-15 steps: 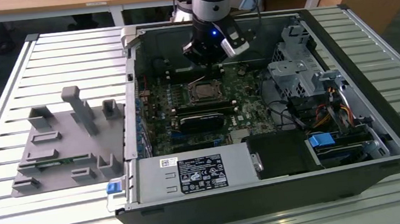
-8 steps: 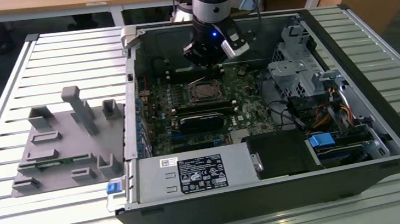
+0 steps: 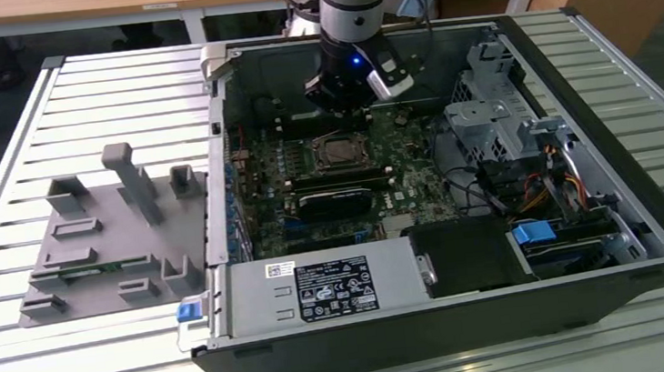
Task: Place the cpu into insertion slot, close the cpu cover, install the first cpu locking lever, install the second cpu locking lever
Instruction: 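Install the first cpu locking lever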
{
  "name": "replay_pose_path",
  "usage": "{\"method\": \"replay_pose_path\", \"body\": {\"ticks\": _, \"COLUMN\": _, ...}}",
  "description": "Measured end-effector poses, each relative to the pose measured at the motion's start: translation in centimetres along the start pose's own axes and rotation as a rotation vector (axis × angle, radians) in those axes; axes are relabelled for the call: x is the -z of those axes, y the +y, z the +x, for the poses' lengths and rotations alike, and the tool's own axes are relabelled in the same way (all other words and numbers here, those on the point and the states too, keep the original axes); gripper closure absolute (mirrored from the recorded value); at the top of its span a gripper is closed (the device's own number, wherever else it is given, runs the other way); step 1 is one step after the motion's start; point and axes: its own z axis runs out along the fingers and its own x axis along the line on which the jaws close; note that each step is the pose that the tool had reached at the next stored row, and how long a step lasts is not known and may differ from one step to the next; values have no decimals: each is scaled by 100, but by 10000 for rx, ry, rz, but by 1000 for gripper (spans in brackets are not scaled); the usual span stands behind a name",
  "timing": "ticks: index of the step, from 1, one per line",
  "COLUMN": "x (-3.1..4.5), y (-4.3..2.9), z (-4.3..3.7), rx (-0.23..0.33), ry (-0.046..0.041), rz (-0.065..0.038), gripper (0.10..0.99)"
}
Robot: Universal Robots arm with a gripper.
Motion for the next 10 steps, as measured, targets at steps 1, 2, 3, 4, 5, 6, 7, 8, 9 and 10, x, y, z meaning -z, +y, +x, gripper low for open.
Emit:
{"method": "replay_pose_path", "body": {"ticks": 1, "x": -9, "y": -1, "z": 0, "rx": 1, "ry": 0, "rz": 0, "gripper": 980}}
{"method": "replay_pose_path", "body": {"ticks": 2, "x": -18, "y": -2, "z": -1, "rx": 1, "ry": 0, "rz": 1, "gripper": 980}}
{"method": "replay_pose_path", "body": {"ticks": 3, "x": -27, "y": -2, "z": -1, "rx": 0, "ry": 0, "rz": 3, "gripper": 980}}
{"method": "replay_pose_path", "body": {"ticks": 4, "x": -35, "y": -3, "z": -1, "rx": 0, "ry": 0, "rz": 5, "gripper": 980}}
{"method": "replay_pose_path", "body": {"ticks": 5, "x": -45, "y": -4, "z": -1, "rx": 0, "ry": 0, "rz": 5, "gripper": 980}}
{"method": "replay_pose_path", "body": {"ticks": 6, "x": -53, "y": -5, "z": -1, "rx": 1, "ry": 0, "rz": 6, "gripper": 980}}
{"method": "replay_pose_path", "body": {"ticks": 7, "x": -62, "y": -5, "z": -1, "rx": 1, "ry": 0, "rz": 6, "gripper": 980}}
{"method": "replay_pose_path", "body": {"ticks": 8, "x": -70, "y": -6, "z": -1, "rx": 2, "ry": 0, "rz": 5, "gripper": 980}}
{"method": "replay_pose_path", "body": {"ticks": 9, "x": -78, "y": -6, "z": -1, "rx": 2, "ry": 0, "rz": 5, "gripper": 980}}
{"method": "replay_pose_path", "body": {"ticks": 10, "x": -84, "y": -7, "z": -1, "rx": 1, "ry": 0, "rz": 6, "gripper": 980}}
